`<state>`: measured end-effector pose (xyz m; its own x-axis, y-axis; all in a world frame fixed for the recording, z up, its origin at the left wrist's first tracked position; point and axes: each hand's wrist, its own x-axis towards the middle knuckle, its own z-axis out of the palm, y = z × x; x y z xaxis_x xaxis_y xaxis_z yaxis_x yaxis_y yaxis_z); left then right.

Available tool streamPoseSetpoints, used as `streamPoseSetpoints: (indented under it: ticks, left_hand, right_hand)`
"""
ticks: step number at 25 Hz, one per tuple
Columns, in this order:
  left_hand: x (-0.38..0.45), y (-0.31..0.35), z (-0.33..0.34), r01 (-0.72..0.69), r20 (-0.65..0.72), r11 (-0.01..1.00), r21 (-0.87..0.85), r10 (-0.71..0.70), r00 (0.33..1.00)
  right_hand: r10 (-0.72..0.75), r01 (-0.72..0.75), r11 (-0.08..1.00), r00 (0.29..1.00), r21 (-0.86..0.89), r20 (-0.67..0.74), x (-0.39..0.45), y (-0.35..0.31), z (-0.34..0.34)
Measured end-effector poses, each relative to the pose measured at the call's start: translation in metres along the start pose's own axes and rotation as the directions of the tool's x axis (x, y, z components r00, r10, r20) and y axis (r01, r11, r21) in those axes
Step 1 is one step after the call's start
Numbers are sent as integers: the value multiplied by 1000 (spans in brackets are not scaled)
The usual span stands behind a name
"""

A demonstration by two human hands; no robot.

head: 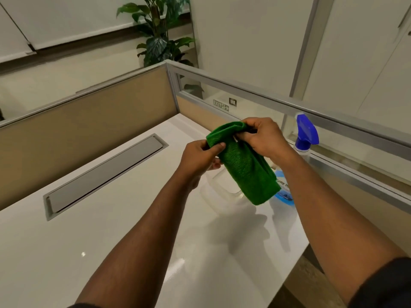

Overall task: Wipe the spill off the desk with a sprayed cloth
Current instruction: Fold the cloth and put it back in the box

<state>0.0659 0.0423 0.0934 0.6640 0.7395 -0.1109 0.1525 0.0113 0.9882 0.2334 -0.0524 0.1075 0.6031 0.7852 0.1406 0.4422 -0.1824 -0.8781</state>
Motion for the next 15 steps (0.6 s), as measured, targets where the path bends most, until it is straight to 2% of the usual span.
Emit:
streamPoseSetpoints:
  ticks: [4, 9, 13, 15]
  left_hand:
    - [39, -52, -9, 204, -203, 943, 264, -153, 967]
    - [53, -92, -4, 206, -294, 794, 572, -36, 955]
    - [61, -101, 1, 178, -276, 663, 727, 44, 960]
    - [62, -104, 4, 209, -303, 663, 718, 28, 952]
  right_hand:
    - [126, -97, 979, 979, -177, 160, 42, 45, 48]
    - [222, -151, 935, 955, -320, 199, 56, 96, 89]
    - [272, -45, 822, 907, -568, 321, 62, 107, 100]
    - [315, 29, 744, 866, -668, 388, 64, 105, 101]
